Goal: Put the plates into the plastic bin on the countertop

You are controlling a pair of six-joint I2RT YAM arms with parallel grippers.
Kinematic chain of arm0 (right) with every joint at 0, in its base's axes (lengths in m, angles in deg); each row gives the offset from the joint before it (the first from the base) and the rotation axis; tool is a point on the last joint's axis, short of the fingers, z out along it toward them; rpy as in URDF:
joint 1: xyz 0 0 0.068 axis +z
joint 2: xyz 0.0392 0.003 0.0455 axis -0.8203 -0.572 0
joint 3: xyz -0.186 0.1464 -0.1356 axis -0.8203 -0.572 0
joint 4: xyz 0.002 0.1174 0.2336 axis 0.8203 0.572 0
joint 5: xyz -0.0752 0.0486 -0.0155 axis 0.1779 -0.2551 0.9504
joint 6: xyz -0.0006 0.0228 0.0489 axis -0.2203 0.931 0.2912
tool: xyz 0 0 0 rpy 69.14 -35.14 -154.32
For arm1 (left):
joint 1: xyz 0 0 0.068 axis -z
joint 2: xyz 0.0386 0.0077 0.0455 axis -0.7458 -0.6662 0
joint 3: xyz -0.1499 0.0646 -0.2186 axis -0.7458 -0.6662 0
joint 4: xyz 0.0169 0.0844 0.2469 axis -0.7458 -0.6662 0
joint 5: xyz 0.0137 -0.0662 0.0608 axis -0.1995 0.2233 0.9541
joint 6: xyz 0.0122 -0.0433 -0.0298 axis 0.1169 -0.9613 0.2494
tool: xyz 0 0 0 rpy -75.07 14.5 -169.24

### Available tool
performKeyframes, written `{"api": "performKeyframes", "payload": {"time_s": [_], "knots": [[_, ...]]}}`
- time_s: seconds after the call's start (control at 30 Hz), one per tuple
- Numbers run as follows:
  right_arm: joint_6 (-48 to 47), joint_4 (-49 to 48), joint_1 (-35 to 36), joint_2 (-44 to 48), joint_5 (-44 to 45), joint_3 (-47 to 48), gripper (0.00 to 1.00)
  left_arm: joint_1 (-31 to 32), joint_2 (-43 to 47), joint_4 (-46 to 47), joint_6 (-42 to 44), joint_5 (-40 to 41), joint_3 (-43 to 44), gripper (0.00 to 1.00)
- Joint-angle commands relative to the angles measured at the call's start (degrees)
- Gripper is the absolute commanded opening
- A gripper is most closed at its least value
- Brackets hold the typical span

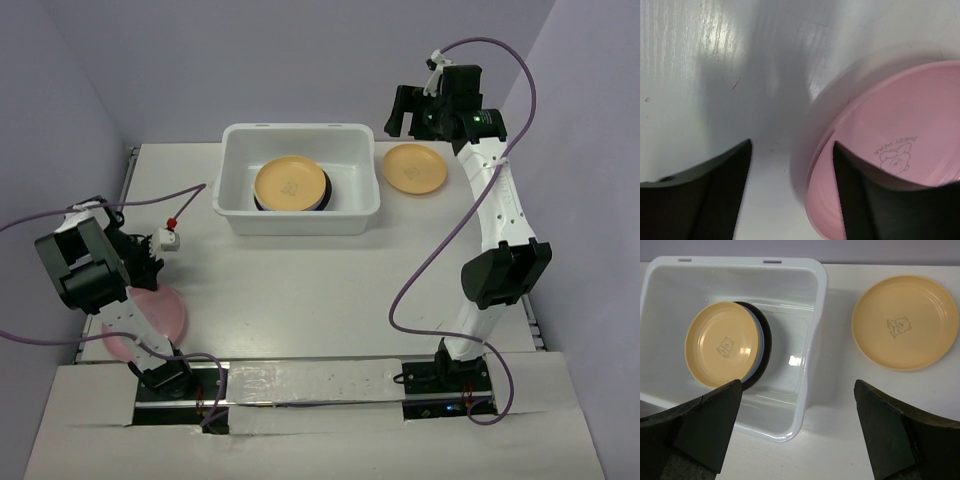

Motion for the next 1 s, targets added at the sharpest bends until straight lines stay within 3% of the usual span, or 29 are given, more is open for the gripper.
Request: {"api": "performKeyframes", "payload": {"time_s": [0.0,0.07,0.47,0.67,0.97], "knots": [[-0.9,-0.3,-0.4,4.5,1.0,-0.5,1.0,0.2,-0.4,1.7,3.3,-1.6,-1.8,0.62],[-1.3,-0.1,-0.4,4.8,1.7,-0.8,1.0,0.2,-0.2,2.4,4.0,-1.0,-2.7,0.57],[-3.3,0.3,-3.2,4.6,2.9,-3.6,1.0,0.0,1.4,0.2,6.5,-0.9,-2.1,0.0],[0.2,0.2,-9.4,3.9,0.9,-5.1,1.0,-0.3,4.6,-8.0,3.4,-7.4,8.8,0.0],[4.8,0.2,-15.8,2.6,2.8,-9.4,1.0,3.1,13.5,-8.7,-10.2,-18.9,25.2,0.0]]}}
